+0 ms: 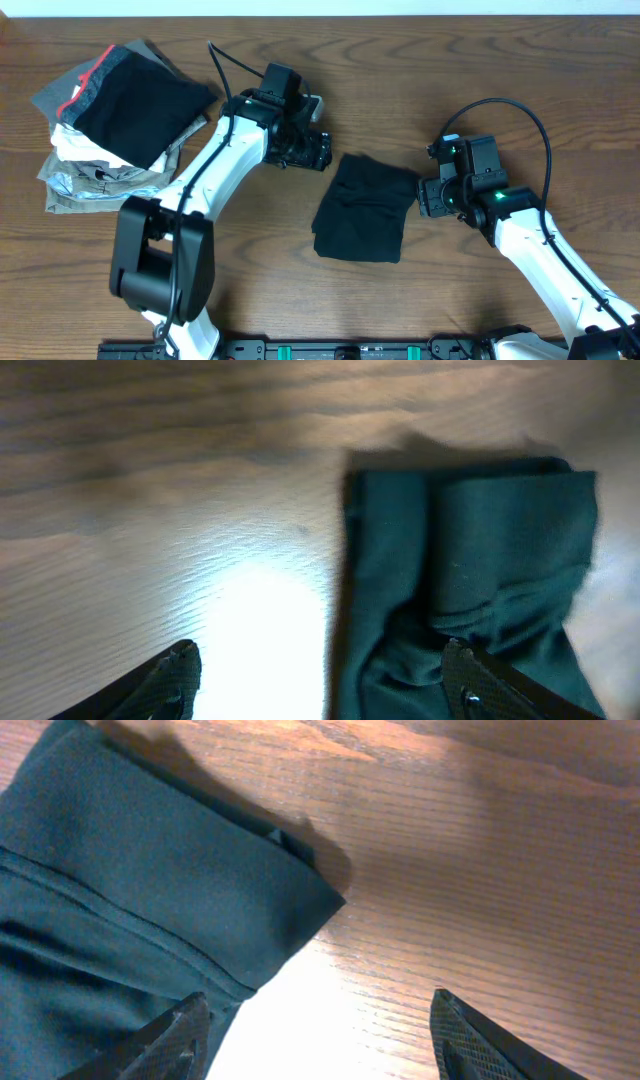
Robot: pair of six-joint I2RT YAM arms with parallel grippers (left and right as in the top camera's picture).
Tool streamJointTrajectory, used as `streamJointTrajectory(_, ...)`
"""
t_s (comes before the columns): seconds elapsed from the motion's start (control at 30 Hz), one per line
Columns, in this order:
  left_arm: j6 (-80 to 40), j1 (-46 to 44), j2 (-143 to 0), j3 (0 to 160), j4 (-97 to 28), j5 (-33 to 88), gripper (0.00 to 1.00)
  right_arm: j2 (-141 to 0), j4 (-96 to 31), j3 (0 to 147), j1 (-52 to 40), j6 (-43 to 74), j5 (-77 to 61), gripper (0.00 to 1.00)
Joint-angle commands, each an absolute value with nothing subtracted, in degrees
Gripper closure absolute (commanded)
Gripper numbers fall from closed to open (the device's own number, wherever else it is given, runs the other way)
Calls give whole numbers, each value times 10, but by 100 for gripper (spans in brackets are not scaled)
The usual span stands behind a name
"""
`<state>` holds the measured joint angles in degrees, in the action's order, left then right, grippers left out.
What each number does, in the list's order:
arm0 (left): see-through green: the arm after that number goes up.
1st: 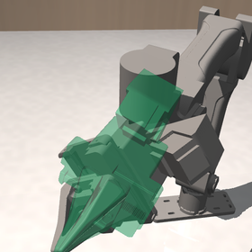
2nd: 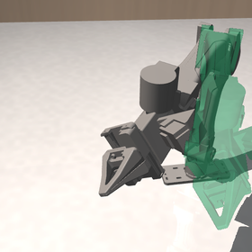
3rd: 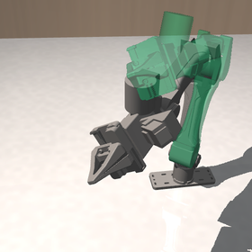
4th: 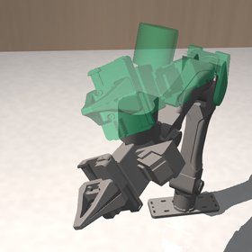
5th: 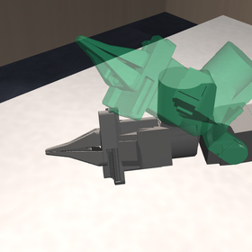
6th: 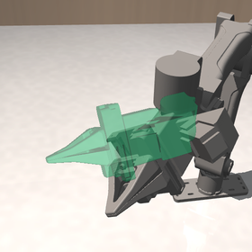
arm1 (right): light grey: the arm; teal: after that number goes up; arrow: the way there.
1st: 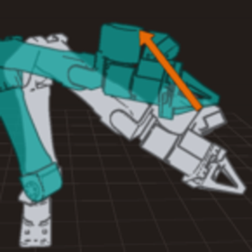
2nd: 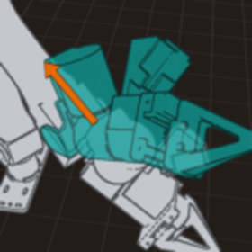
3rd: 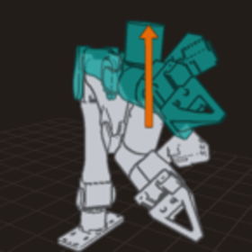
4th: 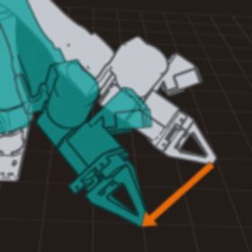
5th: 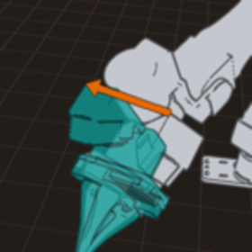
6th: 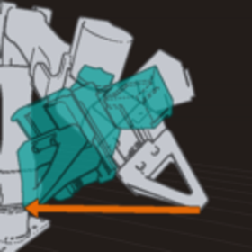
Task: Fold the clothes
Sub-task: 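Grasp the folded black bundle with the left gripper and lift it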
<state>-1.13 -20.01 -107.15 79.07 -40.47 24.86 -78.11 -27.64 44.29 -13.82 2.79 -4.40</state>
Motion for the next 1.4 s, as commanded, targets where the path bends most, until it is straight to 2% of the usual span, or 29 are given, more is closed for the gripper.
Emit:
streamJointTrajectory(0.0, 39, -203, -1106, 790, -406, 342, 18, -779, -277, 449, -147, 27, -56, 31)
streamJointTrajectory(0.43, 43, -220, -1225, 790, -389, 507, 18, -779, -281, 449, -147, 27, -56, 31)
streamJointTrajectory(0.6, 50, -238, -1240, 790, -388, 519, 19, -779, -282, 449, -147, 27, -56, 31)
streamJointTrajectory(0.67, 50, -241, -1240, 790, -384, 519, 30, -779, -284, 449, -147, 27, -56, 31)
streamJointTrajectory(0.77, 50, -241, -1240, 790, -380, 518, 51, -779, -289, 449, -147, 27, -56, 31)
streamJointTrajectory(0.83, 56, -238, -1240, 790, -376, 515, 73, -779, -293, 449, -147, 27, -56, 31)
streamJointTrajectory(0.93, 56, -230, -1233, 790, -376, 480, 94, -779, -298, 449, -147, 27, -56, 31)
streamJointTrajectory(1.17, 53, -181, -1147, 801, -398, 353, 94, -779, -298, 449, -146, 27, -54, 30)
streamJointTrajectory(1.37, 74, -102, -1027, 802, -411, 220, 94, -779, -298, 449, -146, 27, -46, 30)
